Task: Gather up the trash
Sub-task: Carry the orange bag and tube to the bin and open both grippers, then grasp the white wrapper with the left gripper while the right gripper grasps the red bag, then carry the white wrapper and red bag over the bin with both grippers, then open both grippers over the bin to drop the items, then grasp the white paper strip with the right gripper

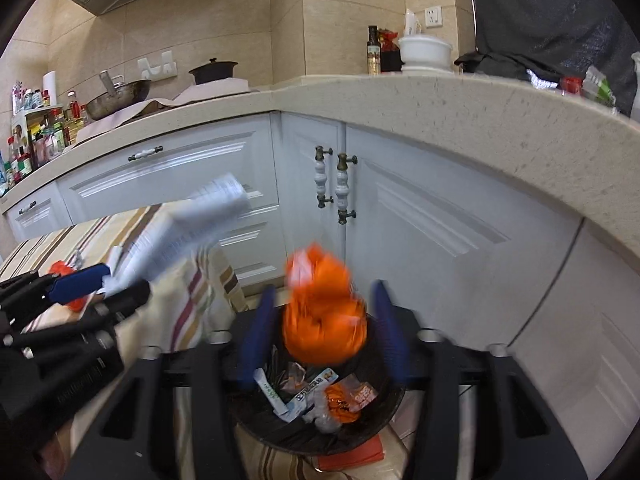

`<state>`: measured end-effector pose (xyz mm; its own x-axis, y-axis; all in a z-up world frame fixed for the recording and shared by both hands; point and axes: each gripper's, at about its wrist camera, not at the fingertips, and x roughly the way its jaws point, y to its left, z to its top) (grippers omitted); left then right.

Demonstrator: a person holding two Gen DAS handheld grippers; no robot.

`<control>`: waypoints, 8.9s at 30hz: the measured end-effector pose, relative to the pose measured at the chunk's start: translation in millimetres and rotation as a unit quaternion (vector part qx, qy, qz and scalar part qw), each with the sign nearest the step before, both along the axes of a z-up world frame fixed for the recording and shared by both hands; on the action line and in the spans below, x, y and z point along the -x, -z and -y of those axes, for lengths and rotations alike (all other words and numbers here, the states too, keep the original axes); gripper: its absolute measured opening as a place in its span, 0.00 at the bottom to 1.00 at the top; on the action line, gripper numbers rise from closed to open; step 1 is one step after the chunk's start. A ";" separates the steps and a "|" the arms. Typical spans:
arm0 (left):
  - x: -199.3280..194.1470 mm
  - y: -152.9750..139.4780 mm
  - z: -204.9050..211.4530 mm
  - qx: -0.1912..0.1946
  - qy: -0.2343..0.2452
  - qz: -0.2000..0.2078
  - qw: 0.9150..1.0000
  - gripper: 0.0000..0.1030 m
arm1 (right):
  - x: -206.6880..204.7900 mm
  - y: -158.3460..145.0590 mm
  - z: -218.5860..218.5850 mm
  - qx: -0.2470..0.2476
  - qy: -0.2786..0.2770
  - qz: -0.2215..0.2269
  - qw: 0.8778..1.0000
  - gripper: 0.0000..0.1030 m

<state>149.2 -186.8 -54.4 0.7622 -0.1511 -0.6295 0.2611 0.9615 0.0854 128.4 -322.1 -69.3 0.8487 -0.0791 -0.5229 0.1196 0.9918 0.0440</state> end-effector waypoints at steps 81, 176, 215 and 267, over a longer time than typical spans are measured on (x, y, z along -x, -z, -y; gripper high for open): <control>8.3 3.3 -258.4 0.020 -0.213 -0.008 0.977 0.71 | -49.8 -17.0 -208.5 -0.036 -0.221 -0.046 0.974 0.38; -27.7 5.5 39.6 -0.022 0.032 0.039 0.998 0.20 | -7.3 19.6 18.6 -0.035 0.053 -0.039 0.997 0.38; -14.6 -24.1 -69.5 -0.013 -0.063 0.057 0.996 0.77 | -2.1 -8.3 -22.9 -0.032 0.029 -0.012 0.999 0.63; -11.0 5.8 -277.8 0.030 -0.245 -0.005 0.969 0.77 | -113.5 30.4 -230.6 0.006 -0.205 -0.170 0.964 0.22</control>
